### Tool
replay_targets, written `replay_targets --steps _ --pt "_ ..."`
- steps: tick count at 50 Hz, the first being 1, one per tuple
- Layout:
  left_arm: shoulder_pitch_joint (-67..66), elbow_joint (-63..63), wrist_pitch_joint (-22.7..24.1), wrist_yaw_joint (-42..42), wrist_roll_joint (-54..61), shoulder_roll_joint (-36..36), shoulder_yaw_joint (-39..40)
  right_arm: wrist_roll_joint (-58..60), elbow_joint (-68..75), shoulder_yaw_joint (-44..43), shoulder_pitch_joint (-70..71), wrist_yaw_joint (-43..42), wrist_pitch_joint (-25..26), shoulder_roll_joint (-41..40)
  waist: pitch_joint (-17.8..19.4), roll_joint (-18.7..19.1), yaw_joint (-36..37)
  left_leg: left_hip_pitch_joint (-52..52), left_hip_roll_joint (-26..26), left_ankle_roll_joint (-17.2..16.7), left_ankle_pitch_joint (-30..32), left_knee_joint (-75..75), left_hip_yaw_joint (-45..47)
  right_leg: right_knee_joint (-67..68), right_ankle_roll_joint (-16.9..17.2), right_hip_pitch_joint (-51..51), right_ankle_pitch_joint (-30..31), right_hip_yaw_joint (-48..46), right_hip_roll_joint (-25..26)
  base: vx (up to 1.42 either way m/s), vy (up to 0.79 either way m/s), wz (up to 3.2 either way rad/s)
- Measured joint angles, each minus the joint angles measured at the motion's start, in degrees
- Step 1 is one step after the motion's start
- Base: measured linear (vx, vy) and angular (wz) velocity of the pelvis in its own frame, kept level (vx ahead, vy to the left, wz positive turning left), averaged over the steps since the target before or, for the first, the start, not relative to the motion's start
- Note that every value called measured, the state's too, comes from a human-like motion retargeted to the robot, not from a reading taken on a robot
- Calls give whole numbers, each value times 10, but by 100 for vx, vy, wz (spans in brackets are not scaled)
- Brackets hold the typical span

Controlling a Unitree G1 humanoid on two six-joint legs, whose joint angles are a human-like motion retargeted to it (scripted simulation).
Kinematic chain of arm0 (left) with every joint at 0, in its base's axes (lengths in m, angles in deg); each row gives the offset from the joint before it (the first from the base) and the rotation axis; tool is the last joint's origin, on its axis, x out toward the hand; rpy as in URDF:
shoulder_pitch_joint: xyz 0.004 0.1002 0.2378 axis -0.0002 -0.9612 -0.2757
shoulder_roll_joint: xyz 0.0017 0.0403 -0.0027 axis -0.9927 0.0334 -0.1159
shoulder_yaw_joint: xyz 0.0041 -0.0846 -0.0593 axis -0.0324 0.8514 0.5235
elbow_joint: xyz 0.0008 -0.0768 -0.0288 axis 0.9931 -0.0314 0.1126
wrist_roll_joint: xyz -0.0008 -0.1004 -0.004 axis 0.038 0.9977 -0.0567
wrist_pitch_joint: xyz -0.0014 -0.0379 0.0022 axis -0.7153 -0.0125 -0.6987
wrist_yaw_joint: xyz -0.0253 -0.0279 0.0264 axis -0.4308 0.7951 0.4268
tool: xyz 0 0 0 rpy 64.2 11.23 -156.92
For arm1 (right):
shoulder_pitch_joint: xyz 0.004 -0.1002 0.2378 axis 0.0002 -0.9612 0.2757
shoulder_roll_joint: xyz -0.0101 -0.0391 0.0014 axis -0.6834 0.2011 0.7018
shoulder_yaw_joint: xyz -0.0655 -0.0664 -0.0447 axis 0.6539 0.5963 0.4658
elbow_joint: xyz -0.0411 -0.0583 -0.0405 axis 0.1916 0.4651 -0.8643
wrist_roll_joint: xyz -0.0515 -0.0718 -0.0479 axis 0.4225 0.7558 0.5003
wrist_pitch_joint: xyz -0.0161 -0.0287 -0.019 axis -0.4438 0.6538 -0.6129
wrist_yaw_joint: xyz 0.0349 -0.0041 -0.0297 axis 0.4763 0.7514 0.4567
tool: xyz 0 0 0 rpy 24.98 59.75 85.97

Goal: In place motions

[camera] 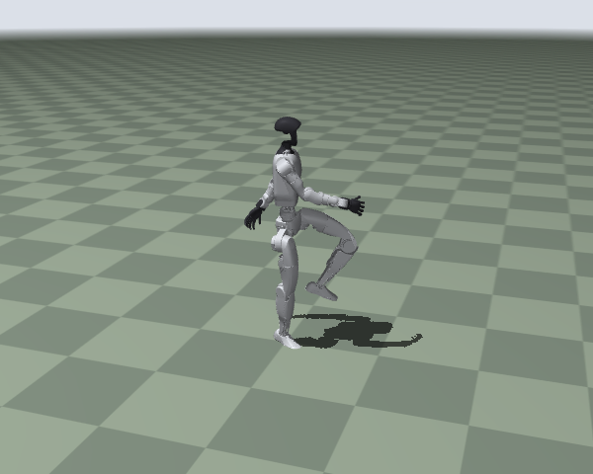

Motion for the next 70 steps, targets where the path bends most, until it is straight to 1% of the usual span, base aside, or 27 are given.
replay_targets --steps 3,7,8,10,11,13,15,18,20,24,29,33,35,36,38,40,44,47,50,53,58,62,63,65,67,68,70 --pt "94 0 57 23 26 20 -56 52 72 3 -92 16 10 -4 -37 39 -60 144 -41 -11 10 -134 -18 -21 13 23 -7 -49 28 2 13 115" --pt "210 -3 83 107 49 61 -151 175 222 -6 -280 -5 53 23 -84 63 -155 396 -232 -42 37 -518 -73 -2 28 54 -24 -126 29 36 26 156" --pt "237 -10 90 108 51 75 -173 203 270 -18 -328 -21 76 33 -91 71 -173 462 -262 -48 -7 -638 -83 15 22 57 -22 -141 36 38 20 158" --pt "292 -41 105 99 60 114 -231 233 388 -51 -406 -66 134 58 -104 100 -218 603 -260 -30 -53 -840 9 102 -3 40 25 -187 53 23 12 150" --pt "340 -64 115 85 57 126 -259 231 433 -73 -420 -79 179 80 -101 119 -243 616 -236 -49 -52 -888 55 243 -19 -30 90 -208 14 -12 22 148" --pt "435 -129 140 72 38 139 -299 196 463 -107 -468 -113 263 115 -80 151 -286 571 -226 -56 -36 -917 -44 489 -32 -206 157 -126 0 -45 29 100" --pt "529 -199 164 59 2 136 -313 121 463 -130 -527 -156 298 149 -43 150 -326 562 -251 -41 -26 -936 -50 699 -77 -348 87 -84 -56 -45 28 81" --pt "616 -310 174 53 -41 71 -317 48 463 -159 -574 -153 288 180 31 162 -431 573 -236 -33 -26 -944 -20 866 -99 -477 39 -89 -147 -43 24 134" --pt "622 -366 175 82 -56 43 -313 41 463 -202 -601 -177 270 195 52 164 -482 563 -229 -23 -15 -940 -53 907 -105 -538 16 -93 -159 -6 6 55" --pt "598 -384 186 98 -11 82 -325 -29 463 -246 -677 -193 223 202 26 174 -464 552 -218 -13 -16 -931 -55 886 -94 -556 8 -116 -157 19 -10 -13" --pt "507 -329 194 83 -9 114 -346 -96 463 -234 -664 -238 219 176 -5 133 -378 602 -249 -28 -31 -946 -7 759 -66 -391 56 -82 -121 9 -13 -80" --pt "347 -193 212 87 -9 140 -299 -22 463 -181 -580 -180 245 146 -64 139 -311 605 -239 -33 -46 -923 43 450 -20 -178 134 -43 8 29 -18 -103" --pt "259 -97 204 82 -28 134 -234 29 463 -149 -518 -127 246 130 -70 147 -316 601 -219 -24 -33 -862 40 213 32 -29 81 -36 67 25 -16 20" --pt "220 -51 189 79 -33 117 -203 41 463 -123 -480 -107 232 120 -70 124 -324 588 -210 -9 5 -774 71 140 31 35 21 -102 41 10 -11 29" --pt "154 -4 122 87 -51 75 -140 44 446 -79 -393 -71 208 92 -74 111 -277 436 -111 17 110 -485 78 47 26 67 -41 -111 37 -16 -16 -124" --pt "72 0 55 121 -57 39 -109 35 407 -52 -309 -32 188 69 -88 118 -173 194 -77 30 167 -238 -58 8 23 16 -17 -51 67 -27 -23 -251" --pt "-13 0 0 64 -57 -19 -69 115 311 -49 -137 75 154 40 37 67 -21 21 54 64 47 19 -51 41 -13 21 1 45 48 -35 -28 -235" --pt "-20 0 13 21 -87 -22 0 145 229 -33 -39 77 107 57 137 31 66 -42 32 76 6 39 11 68 -15 9 4 111 -18 -44 -9 -164" --pt "-50 0 0 20 -26 -17 52 126 180 19 23 55 36 78 154 -9 112 -60 20 67 -19 20 61 85 -16 -35 8 163 -65 2 9 -80" --pt "-61 0 -27 67 23 -6 63 190 128 39 27 48 0 52 94 -10 66 -53 31 68 -26 45 36 68 -13 -37 4 144 -46 15 4 44" --pt "29 0 14 40 13 4 -17 152 119 34 -76 6 -34 12 -28 66 -54 101 17 24 5 -37 -29 -6 6 4 8 45 35 10 10 137" --pt "129 0 46 95 52 33 -114 220 167 8 -274 28 -19 18 -104 76 -152 379 -170 -24 42 -432 -9 15 32 18 -19 -19 18 40 30 155" --pt "168 0 45 110 51 41 -147 254 188 -5 -329 22 4 30 -112 87 -178 451 -221 -41 46 -584 -44 32 29 26 -24 -44 27 43 34 196" --pt "261 0 47 118 23 63 -211 298 258 -42 -422 -12 69 58 -110 110 -232 611 -262 -34 -82 -811 -35 116 -3 22 14 -107 48 21 20 215" --pt "392 -19 73 103 -13 91 -245 255 363 -102 -446 -81 149 81 -95 127 -284 641 -234 -38 -72 -919 47 400 -45 -135 155 -135 -18 -31 19 189" --pt "447 -56 87 92 -23 98 -265 194 405 -136 -453 -120 171 89 -72 137 -310 605 -223 -48 -54 -910 -28 513 -44 -228 185 -77 -14 -54 30 155" --pt "563 -126 117 60 -31 100 -304 49 463 -190 -477 -158 144 116 -21 131 -334 569 -244 -28 -34 -897 -78 710 -81 -358 124 -54 -85 -66 35 122"
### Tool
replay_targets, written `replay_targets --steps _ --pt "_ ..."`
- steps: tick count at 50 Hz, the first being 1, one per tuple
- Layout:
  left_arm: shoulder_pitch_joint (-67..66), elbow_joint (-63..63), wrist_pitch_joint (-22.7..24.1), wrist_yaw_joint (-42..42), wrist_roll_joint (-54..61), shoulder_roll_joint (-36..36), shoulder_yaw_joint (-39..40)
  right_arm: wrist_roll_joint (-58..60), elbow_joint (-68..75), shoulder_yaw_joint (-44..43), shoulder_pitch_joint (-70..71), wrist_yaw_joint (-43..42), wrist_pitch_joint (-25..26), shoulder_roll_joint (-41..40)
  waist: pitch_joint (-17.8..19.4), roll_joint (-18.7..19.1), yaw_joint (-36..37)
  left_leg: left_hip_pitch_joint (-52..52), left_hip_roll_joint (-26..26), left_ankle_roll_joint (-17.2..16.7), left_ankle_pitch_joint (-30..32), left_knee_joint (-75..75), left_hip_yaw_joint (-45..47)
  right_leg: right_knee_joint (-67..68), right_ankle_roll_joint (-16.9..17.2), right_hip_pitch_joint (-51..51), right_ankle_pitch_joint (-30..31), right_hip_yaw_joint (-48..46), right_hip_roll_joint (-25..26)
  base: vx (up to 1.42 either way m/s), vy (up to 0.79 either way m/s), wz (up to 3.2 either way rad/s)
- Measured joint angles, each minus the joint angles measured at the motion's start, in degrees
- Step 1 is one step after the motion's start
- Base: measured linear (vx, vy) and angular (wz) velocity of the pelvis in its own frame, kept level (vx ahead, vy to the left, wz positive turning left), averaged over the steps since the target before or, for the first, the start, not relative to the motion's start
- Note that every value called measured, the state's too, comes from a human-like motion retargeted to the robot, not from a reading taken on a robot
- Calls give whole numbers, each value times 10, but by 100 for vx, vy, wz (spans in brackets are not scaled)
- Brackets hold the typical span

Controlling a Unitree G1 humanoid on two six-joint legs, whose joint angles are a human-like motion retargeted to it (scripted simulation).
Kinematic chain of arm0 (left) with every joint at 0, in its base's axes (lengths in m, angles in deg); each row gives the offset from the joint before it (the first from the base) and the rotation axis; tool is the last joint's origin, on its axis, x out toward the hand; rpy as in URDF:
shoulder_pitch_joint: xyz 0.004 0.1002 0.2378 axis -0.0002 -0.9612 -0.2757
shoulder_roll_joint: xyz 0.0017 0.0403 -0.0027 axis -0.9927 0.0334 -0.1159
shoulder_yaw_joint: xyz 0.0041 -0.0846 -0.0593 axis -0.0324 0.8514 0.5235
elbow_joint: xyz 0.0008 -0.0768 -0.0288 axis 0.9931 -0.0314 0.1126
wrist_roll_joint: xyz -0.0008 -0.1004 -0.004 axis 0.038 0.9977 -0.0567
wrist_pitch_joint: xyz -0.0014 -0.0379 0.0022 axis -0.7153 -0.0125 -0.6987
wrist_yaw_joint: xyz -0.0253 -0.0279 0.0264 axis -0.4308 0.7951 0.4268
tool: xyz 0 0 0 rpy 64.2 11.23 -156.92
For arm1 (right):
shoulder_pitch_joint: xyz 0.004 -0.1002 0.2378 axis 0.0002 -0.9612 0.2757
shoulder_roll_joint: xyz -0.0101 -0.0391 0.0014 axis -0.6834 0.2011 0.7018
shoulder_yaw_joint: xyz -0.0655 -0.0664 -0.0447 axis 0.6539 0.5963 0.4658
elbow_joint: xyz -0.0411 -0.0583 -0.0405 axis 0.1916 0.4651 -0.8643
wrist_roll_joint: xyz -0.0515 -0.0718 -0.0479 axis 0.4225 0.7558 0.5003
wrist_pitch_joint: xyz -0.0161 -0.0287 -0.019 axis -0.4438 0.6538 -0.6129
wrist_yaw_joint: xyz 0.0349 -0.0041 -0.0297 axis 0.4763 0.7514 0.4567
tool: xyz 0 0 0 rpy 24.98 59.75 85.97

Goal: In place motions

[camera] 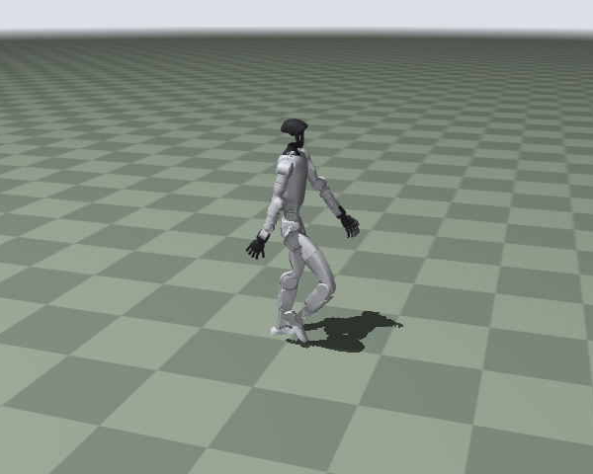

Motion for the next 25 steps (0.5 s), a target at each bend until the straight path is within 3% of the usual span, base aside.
replay_targets --steps 3,5,7,10,15,17,20,22,23,25 --pt "108 -140 21 -2 -18 -26 -22 -152 0 -31 -54 27 -27 20 95 22 -93 -19 24 34 14 28 -18 180 0 -121 -46 1 -79 -56 36 189" --pt "131 -223 33 19 -26 -36 -22 -200 0 -49 -80 -12 -31 29 127 35 -134 -38 29 46 31 44 -65 237 -5 -179 -70 -2 -101 -19 28 103" --pt "126 -282 48 26 -16 -21 -19 -230 0 -50 -107 -77 -40 34 110 49 -151 -58 42 45 36 43 -64 253 -12 -230 -88 -14 -99 15 4 35" --pt "87 -350 62 -13 14 -1 -36 -233 0 -49 -137 -140 -50 39 57 53 -138 -66 36 43 30 34 -54 240 -19 -244 -104 -20 -118 31 -12 -14" --pt "-16 -394 62 -68 -3 -10 -84 -145 0 -40 -86 -44 -16 29 13 16 -54 -24 7 19 2 5 -19 111 -9 -94 -87 -22 -104 11 -12 -94" --pt "-82 -369 55 -81 -14 -17 -82 -98 -1 -30 -39 18 2 23 -10 11 -26 -13 3 11 -3 -7 8 13 -7 -10 -78 -30 -78 13 -12 -136" --pt "-197 -302 34 -87 -19 -9 -57 -58 -40 -12 28 30 0 0 -38 22 -2 -3 16 -4 -7 -14 37 -190 6 135 -44 -55 -18 16 -13 -96" --pt "-269 -238 31 -80 -14 9 -15 -60 -92 19 60 25 -18 -22 -47 33 0 3 29 -11 -13 -12 40 -380 46 241 -29 -53 48 7 -20 -18" --pt "-300 -205 24 -76 -15 19 10 -60 -117 37 75 31 -28 -30 -53 30 3 4 24 -13 -16 -9 37 -483 100 288 -66 -27 86 10 -16 -31" --pt "-347 -138 13 -69 -28 22 57 -47 -164 79 104 61 -44 -41 -64 19 28 9 9 -16 -25 -2 49 -630 161 380 -161 -60 100 12 -14 -80"
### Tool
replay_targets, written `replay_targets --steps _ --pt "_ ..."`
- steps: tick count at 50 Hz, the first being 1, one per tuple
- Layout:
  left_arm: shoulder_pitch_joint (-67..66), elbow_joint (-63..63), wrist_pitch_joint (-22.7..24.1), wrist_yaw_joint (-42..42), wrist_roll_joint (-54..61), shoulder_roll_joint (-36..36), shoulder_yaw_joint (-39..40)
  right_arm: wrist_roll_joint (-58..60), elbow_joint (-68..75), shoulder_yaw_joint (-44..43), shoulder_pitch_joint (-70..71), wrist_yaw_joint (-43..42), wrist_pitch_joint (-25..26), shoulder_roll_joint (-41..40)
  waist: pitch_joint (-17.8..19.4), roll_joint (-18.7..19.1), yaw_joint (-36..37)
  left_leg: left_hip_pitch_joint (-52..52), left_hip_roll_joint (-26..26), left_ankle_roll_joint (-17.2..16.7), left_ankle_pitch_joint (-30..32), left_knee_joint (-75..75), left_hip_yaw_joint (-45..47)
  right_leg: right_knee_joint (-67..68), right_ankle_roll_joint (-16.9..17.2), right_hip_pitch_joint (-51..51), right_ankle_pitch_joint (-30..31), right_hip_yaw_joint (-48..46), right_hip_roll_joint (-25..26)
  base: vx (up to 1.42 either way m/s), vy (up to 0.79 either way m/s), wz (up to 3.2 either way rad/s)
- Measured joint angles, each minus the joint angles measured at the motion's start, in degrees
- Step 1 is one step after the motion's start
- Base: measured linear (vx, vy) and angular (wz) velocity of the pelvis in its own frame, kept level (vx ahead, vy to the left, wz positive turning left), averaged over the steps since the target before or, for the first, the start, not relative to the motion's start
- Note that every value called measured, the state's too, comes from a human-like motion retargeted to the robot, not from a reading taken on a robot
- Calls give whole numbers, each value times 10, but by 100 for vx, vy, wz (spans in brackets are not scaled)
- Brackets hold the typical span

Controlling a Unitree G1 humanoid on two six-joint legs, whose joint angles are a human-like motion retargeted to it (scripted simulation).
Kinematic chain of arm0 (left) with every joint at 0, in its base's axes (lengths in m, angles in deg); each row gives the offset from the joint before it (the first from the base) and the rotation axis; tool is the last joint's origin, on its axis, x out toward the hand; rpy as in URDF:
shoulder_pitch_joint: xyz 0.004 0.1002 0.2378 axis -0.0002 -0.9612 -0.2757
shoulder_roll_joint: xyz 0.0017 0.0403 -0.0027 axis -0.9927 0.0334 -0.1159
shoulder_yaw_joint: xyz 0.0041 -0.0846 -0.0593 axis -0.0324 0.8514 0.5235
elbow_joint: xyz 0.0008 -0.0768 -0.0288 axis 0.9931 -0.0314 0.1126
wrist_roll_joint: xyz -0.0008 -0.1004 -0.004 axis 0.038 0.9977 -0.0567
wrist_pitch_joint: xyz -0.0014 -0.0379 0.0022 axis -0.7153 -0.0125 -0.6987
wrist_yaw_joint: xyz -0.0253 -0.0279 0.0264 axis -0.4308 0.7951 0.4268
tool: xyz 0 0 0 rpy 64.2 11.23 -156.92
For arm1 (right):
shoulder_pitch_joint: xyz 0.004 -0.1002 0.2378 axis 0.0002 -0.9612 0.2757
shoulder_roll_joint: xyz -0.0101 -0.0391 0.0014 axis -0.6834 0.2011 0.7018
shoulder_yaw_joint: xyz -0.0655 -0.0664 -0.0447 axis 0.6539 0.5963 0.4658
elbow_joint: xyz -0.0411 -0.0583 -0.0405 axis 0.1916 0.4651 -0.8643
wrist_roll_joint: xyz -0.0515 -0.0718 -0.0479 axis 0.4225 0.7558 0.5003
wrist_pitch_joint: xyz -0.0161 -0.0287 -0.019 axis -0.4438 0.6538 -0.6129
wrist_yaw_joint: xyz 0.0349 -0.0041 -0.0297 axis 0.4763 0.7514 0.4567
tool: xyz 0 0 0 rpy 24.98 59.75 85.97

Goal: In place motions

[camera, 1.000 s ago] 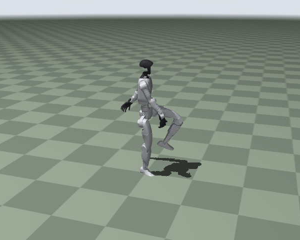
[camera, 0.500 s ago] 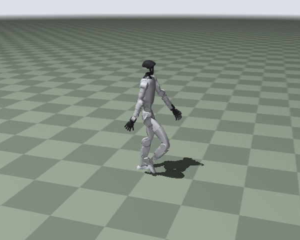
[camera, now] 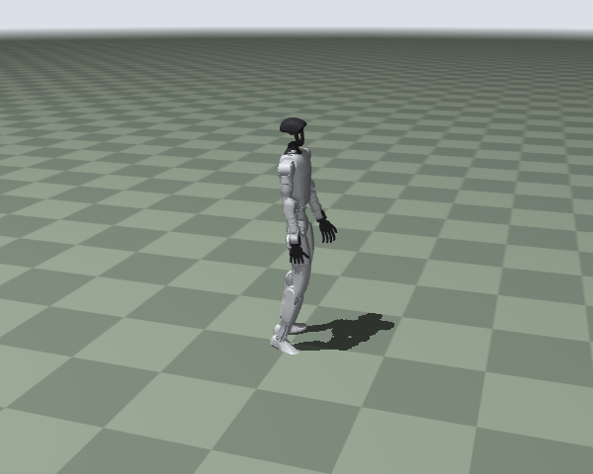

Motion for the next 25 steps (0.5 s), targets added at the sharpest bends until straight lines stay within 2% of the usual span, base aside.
replay_targets --steps 2,4,5,7,10,12,15,17,20,25 --pt "-28 78 12 9 -17 -23 32 32 -42 38 21 57 -9 -7 -18 -20 23 8 -17 -8 -2 -2 8 -85 -14 26 2 -27 2 14 -20 -90" --pt "-36 172 8 28 -33 -47 62 73 -76 54 37 117 -17 -11 -49 -34 73 -1 -24 -15 0 -8 30 -118 -3 13 30 1 -2 9 -16 -98" --pt "-33 225 -5 46 -36 -57 79 94 -93 54 43 146 -22 -10 -67 -39 99 -12 -23 -20 3 -10 38 -120 5 1 30 10 -5 -3 -18 -57" --pt "-49 264 -63 103 10 -64 132 124 -129 55 61 181 -35 -10 -81 -54 127 -31 -21 -28 10 -15 41 -99 -16 -44 23 19 -5 -8 -26 -32" --pt "-79 264 -106 135 111 -65 190 156 -184 91 92 190 -60 -9 -43 -48 107 -22 -10 -30 22 -21 42 -90 -20 -46 30 11 -2 -20 -26 8" --pt "-74 264 -111 85 95 -69 180 173 -217 124 102 174 -80 -7 -19 -38 79 -14 -1 -33 27 -24 49 -93 -20 -34 29 6 7 -32 -15 24" --pt "-55 264 -84 10 -14 -76 154 193 -228 153 86 128 -99 -8 -17 -26 27 -23 10 -38 28 -19 38 -107 -16 -23 30 -20 11 -8 -7 65" --pt "-58 242 -63 5 -60 -69 150 190 -199 156 57 96 -99 -12 -30 -25 15 -32 10 -40 28 -14 25 -120 -15 -16 31 -32 13 17 -4 53" --pt "-55 216 -36 38 -40 -47 137 145 -127 125 7 67 -98 -20 -46 -33 48 -35 6 -43 28 -17 24 -124 -19 -17 29 -33 13 10 -2 8" --pt "0 199 -8 68 33 -3 132 -31 -35 16 -35 94 -76 -49 -23 -46 88 -30 4 -49 36 -26 28 -124 -22 -11 27 -38 12 -15 -6 10"
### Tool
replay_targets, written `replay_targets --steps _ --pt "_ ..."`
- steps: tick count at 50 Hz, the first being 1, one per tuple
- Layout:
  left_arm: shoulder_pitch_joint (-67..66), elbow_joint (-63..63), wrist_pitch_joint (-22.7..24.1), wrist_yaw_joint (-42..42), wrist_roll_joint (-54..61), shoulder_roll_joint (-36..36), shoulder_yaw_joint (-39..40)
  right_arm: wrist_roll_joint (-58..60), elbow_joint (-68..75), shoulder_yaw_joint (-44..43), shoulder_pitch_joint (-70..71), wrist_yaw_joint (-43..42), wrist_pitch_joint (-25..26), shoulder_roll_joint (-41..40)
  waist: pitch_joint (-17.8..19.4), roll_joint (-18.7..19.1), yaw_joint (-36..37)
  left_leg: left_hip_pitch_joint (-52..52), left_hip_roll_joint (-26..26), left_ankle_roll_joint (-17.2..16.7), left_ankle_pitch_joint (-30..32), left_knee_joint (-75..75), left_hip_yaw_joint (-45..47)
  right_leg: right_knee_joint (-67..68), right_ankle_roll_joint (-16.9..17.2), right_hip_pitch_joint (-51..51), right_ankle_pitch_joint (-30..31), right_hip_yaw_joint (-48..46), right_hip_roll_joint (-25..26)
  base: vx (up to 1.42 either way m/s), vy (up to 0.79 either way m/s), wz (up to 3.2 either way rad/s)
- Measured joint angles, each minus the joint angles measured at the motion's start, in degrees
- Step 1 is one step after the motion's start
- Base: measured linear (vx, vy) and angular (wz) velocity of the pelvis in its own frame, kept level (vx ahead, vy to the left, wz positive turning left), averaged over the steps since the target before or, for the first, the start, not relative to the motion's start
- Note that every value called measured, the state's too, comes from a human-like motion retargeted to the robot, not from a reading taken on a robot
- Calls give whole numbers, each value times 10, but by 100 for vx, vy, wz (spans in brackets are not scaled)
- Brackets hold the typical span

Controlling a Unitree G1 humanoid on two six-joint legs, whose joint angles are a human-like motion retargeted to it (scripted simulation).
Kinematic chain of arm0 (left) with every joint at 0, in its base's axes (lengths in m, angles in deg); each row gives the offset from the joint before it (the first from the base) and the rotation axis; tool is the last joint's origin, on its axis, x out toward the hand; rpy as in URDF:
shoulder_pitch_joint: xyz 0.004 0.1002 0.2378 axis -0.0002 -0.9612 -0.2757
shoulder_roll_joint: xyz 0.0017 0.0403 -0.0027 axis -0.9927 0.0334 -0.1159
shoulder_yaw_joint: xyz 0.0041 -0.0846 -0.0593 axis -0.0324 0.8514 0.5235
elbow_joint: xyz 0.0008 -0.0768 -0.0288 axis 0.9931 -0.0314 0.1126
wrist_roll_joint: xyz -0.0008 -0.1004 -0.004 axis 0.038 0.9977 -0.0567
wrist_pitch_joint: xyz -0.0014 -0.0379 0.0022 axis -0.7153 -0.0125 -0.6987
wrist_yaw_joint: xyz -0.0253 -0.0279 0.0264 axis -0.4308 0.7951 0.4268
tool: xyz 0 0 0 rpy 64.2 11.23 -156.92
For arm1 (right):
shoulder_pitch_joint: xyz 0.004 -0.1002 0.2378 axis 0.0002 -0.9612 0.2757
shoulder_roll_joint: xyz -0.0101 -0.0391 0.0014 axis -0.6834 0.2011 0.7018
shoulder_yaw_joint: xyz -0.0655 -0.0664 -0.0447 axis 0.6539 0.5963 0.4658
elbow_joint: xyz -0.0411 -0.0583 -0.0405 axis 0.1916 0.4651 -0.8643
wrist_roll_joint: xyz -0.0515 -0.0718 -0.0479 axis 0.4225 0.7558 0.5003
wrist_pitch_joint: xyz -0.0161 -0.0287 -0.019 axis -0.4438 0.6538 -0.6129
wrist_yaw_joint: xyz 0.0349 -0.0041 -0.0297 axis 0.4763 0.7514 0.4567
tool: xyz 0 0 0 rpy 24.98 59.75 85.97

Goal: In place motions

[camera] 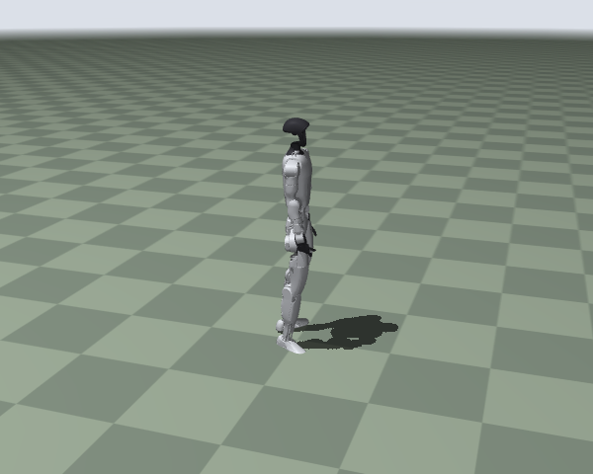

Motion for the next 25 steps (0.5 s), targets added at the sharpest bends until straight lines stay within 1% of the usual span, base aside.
replay_targets --steps 2,4,5,7,9,12,15,17,18,20,25 --pt "13 -11 8 -8 2 7 -19 -79 28 -30 -7 -6 7 -5 3 4 -10 0 2 -2 0 -3 -3 -3 1 4 -1 -8 2 -6 -4 29" --pt "16 -26 12 -19 -13 7 -43 -136 60 -46 -12 -23 11 -1 -4 11 -24 -4 4 -4 0 -4 -6 -5 2 3 -1 -12 5 5 -1 19" --pt "14 -33 13 -26 -24 6 -53 -154 77 -51 -14 -32 14 3 -10 15 -31 -8 6 -5 0 -5 -7 -6 2 1 -1 -14 6 8 1 9" --pt "10 -42 11 -46 -47 3 -67 -146 113 -49 -14 -47 24 18 -23 23 -41 -14 8 -6 0 -6 -6 -6 2 -7 0 -12 9 3 1 1" --pt "10 -43 4 -74 -63 1 -71 -101 144 -43 -9 -58 47 35 -29 29 -45 -18 10 -7 0 -8 -3 -5 1 -15 1 -8 11 -3 1 -9" --pt "15 -35 -11 -107 -76 -7 -69 1 173 -27 2 -72 99 56 -28 34 -37 -16 12 -9 -2 -10 10 -1 1 -23 1 7 13 -6 2 -63" --pt "13 -21 -25 -114 -82 -19 -63 113 177 0 4 -69 135 67 -36 37 30 -4 26 -17 -8 -14 83 22 13 -38 -16 83 18 1 1 -185" --pt "7 -9 -32 -106 -79 -25 -62 170 169 5 -1 -66 136 71 -36 35 23 -2 20 -16 -8 -16 76 16 4 -39 -9 77 21 3 -1 41" --pt "6 0 -36 -101 -76 -28 -62 199 162 2 -4 -62 134 72 -32 36 -16 -6 13 -12 -4 -16 37 7 -3 -36 2 38 17 2 -1 186" --pt "1 19 -45 -94 -68 -34 -50 234 150 7 -6 -60 131 71 -30 39 -41 -7 12 -10 -2 -16 16 2 -2 -30 6 19 15 0 -1 111" --pt "-13 52 -62 -88 -64 -47 -40 244 129 8 -12 -51 120 65 -30 40 -51 -4 12 -9 -3 -16 15 -3 -4 -25 7 19 19 0 0 0"
